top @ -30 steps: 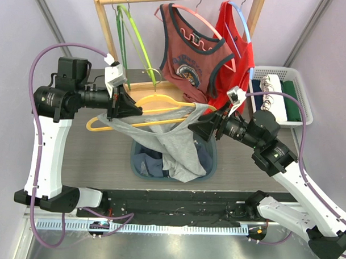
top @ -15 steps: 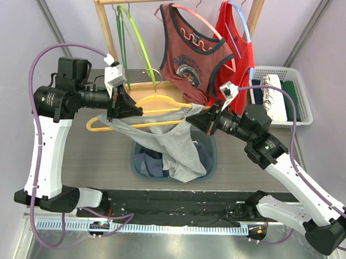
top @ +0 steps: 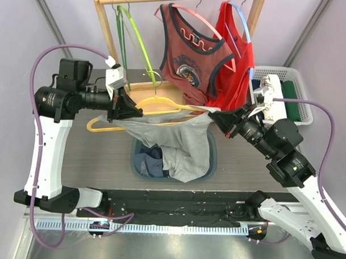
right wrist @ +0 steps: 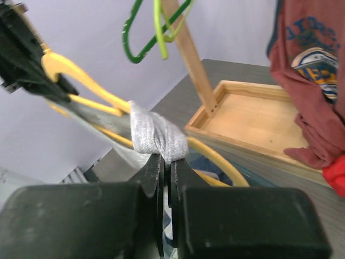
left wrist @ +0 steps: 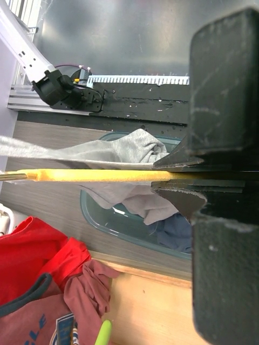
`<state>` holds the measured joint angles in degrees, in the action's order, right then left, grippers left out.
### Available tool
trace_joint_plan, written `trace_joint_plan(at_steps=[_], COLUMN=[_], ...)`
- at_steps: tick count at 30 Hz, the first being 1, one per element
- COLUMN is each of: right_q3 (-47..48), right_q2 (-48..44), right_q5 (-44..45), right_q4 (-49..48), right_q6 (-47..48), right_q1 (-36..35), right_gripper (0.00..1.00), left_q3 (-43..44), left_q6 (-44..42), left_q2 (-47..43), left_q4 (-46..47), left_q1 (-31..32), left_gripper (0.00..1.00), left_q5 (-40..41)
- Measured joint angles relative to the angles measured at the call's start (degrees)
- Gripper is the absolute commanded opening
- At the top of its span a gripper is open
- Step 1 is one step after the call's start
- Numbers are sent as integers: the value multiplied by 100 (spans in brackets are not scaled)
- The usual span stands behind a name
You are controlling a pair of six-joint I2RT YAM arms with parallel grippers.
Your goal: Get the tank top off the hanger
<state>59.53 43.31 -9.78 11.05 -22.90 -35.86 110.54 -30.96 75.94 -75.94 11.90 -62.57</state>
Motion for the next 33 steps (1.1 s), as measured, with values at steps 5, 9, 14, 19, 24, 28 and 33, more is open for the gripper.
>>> trace_joint_plan(at_steps=[5, 9, 14, 19, 24, 28, 33], right_q3=[-105, -205, -330, -378, -387, -476, -533], right_q2=[61, 256, 420, 319, 306, 409, 448], right_q5=[859, 1685, 2238, 2295, 2188, 1834, 1019], right_q4=[85, 450, 855, 1003, 1084, 1104, 1130], right_q6=[-129, -232, -387, -452, -446, -363, -83], right_q1=[-4, 4, 221, 474, 612, 664, 713], right_gripper=[1, 1, 1, 1, 1, 1, 8], left_q3=[0, 0, 0, 0, 0, 0, -2], left_q6=[-68, -114, -125, -129, -173, -245, -203], left_q2=[-15, -44, -46, -44, -44, -44, -44], left_q4=[-28, -94, -109, -107, -107, -114, -133], left_q1=[2, 2, 4, 11, 15, 13, 13], left_gripper=[0, 0, 0, 0, 0, 0, 0], left_q5=[13, 131, 173, 149, 94, 85, -116])
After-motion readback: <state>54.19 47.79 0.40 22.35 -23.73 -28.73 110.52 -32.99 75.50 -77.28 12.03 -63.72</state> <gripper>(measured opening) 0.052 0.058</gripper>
